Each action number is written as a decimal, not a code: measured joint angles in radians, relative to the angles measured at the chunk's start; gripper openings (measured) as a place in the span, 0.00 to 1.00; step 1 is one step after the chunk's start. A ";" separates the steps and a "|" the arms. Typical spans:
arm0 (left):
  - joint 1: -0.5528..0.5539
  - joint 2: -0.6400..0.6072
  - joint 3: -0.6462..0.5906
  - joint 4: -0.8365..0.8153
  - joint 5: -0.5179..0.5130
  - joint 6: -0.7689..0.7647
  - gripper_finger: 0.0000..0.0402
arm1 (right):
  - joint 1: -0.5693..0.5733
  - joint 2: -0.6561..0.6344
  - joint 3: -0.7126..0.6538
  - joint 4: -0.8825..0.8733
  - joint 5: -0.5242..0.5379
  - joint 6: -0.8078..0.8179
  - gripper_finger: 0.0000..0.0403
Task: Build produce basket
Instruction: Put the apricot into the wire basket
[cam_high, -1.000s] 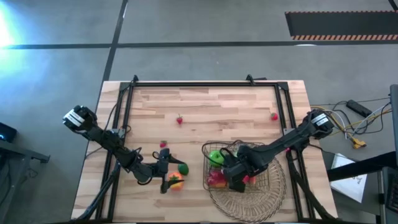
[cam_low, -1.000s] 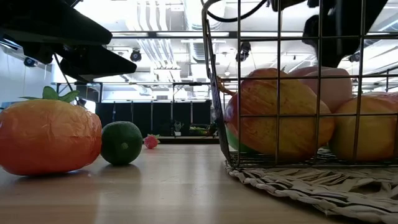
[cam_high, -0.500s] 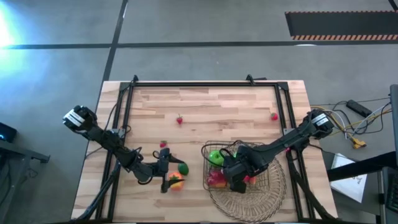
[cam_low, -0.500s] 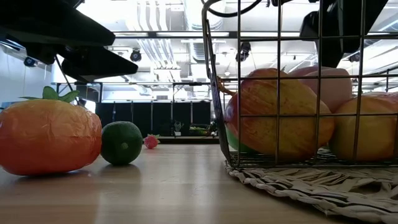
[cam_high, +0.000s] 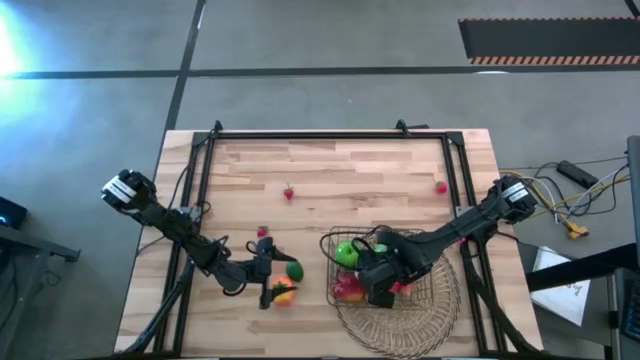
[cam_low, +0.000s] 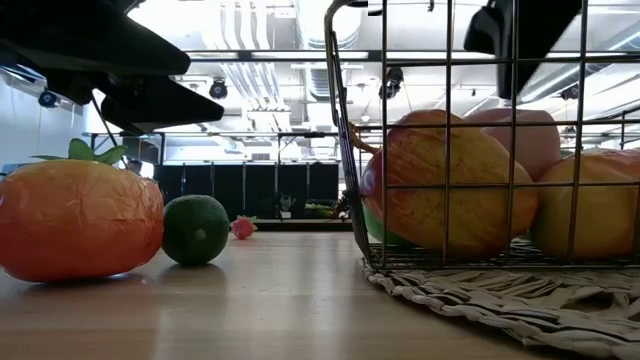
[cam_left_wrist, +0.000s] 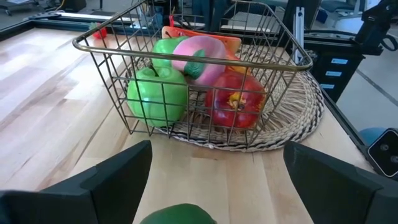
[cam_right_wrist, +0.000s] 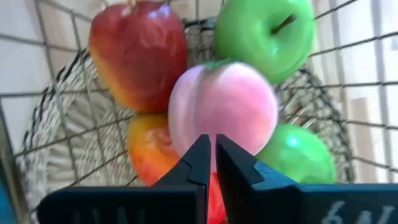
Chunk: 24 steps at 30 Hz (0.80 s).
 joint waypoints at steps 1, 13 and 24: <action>0.000 0.000 0.000 0.000 0.000 0.000 0.87 | -0.001 0.000 0.001 0.004 0.016 0.001 0.04; 0.000 0.000 0.000 0.000 0.000 0.000 0.87 | -0.004 0.041 -0.038 0.038 0.048 0.024 0.02; 0.000 0.000 0.000 0.000 0.000 0.000 0.87 | -0.004 0.058 -0.042 0.030 0.047 0.026 0.02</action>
